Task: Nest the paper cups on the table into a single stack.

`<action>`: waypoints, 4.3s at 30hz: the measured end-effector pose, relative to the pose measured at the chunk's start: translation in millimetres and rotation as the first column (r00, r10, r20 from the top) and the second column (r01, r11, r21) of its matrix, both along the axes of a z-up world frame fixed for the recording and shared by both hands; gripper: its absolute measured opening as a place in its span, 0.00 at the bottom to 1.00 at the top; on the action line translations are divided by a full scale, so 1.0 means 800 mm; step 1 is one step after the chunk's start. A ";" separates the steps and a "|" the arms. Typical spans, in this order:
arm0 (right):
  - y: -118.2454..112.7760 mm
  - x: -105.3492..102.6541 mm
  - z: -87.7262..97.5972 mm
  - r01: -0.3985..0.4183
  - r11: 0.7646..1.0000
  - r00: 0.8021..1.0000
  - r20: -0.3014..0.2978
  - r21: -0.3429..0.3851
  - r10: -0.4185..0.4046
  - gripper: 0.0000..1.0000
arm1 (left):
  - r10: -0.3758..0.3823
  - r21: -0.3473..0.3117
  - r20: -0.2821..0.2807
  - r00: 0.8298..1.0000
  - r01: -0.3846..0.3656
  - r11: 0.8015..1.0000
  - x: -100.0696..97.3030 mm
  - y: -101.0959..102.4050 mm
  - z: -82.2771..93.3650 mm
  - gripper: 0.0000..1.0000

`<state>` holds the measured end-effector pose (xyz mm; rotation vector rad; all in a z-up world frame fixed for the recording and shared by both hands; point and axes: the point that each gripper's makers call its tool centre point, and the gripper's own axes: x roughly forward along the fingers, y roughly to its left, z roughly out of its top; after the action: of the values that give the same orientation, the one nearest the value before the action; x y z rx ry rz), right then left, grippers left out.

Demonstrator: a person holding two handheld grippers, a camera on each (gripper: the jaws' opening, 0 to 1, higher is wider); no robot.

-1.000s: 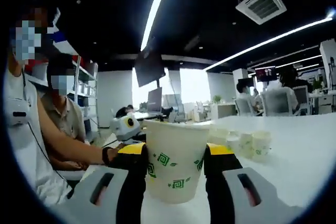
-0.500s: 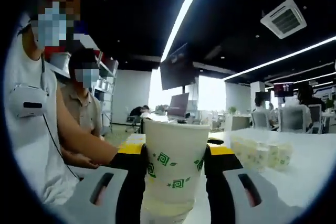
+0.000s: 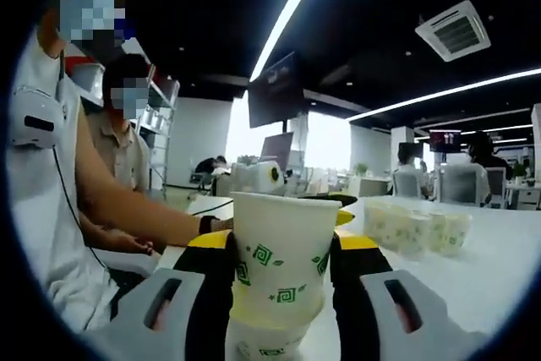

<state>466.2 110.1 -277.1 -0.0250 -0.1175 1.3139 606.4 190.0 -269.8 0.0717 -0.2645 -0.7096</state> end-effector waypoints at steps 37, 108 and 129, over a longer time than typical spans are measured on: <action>-0.009 -0.014 -0.023 -0.018 0.992 0.997 -0.072 -0.125 0.009 0.52 | 0.000 0.003 0.001 1.000 0.000 1.000 -0.003 -0.002 -0.002 0.45; -0.136 0.027 0.044 0.226 0.913 0.974 -0.072 0.339 -0.215 0.49 | 0.034 0.020 0.036 0.999 -0.035 0.999 0.000 0.004 0.004 0.45; -0.150 -0.012 0.089 0.253 0.893 0.963 -0.008 0.372 -0.269 0.50 | 0.264 -0.124 -0.104 0.959 -0.276 0.953 0.046 0.118 0.020 0.53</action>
<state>456.5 -9.8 -206.1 0.2454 -0.3865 1.0045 643.1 284.6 -253.5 -0.0540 -0.2149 -0.4187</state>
